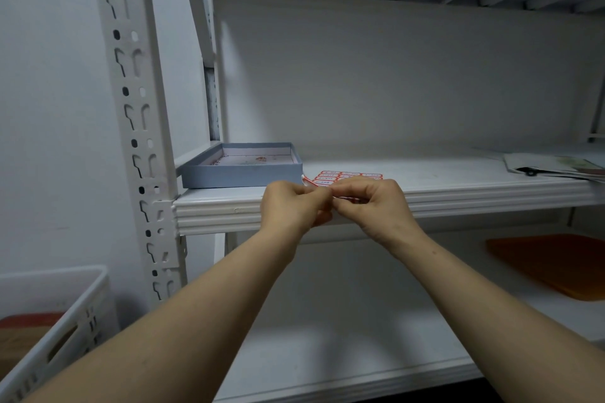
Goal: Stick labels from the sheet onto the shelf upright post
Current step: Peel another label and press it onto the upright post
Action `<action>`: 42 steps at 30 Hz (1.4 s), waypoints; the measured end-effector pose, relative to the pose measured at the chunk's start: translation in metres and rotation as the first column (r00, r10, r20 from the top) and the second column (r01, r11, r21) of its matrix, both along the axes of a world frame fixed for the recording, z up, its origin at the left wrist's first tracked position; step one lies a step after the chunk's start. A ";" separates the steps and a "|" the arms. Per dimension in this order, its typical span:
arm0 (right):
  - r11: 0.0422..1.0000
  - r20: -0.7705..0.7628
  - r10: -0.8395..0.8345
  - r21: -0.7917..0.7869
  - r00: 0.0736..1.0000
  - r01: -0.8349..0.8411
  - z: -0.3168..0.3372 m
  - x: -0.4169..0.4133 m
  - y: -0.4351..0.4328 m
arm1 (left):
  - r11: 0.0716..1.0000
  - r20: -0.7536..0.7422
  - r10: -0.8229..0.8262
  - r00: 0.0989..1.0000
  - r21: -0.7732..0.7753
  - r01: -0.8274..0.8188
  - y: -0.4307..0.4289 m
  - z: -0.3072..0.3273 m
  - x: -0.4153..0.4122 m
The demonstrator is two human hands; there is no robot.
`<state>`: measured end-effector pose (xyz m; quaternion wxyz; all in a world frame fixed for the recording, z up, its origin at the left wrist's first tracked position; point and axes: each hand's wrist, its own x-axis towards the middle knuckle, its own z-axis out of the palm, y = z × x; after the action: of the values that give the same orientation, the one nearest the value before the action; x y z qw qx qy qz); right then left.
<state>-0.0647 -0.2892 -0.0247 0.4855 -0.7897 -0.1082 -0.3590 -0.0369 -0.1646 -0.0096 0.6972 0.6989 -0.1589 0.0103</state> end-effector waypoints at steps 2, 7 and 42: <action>1.000 -0.004 0.008 0.011 1.000 -0.008 0.000 0.000 0.000 | 1.000 -0.035 -0.012 0.999 -0.025 0.011 -0.001 0.001 0.000; 1.000 -0.010 -0.001 -0.005 1.000 0.001 -0.001 0.000 -0.002 | 1.000 -0.049 -0.009 0.999 -0.023 0.008 -0.002 0.003 0.004; 0.819 -0.222 -0.504 -0.429 0.835 0.380 0.043 0.020 -0.032 | 0.995 -0.042 -0.048 0.998 0.083 0.051 0.021 0.029 -0.001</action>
<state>-0.0451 -0.3211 0.0179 0.2417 -0.9174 0.0970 -0.3010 -0.0382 -0.1441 0.0196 0.6703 0.7235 -0.1627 -0.0277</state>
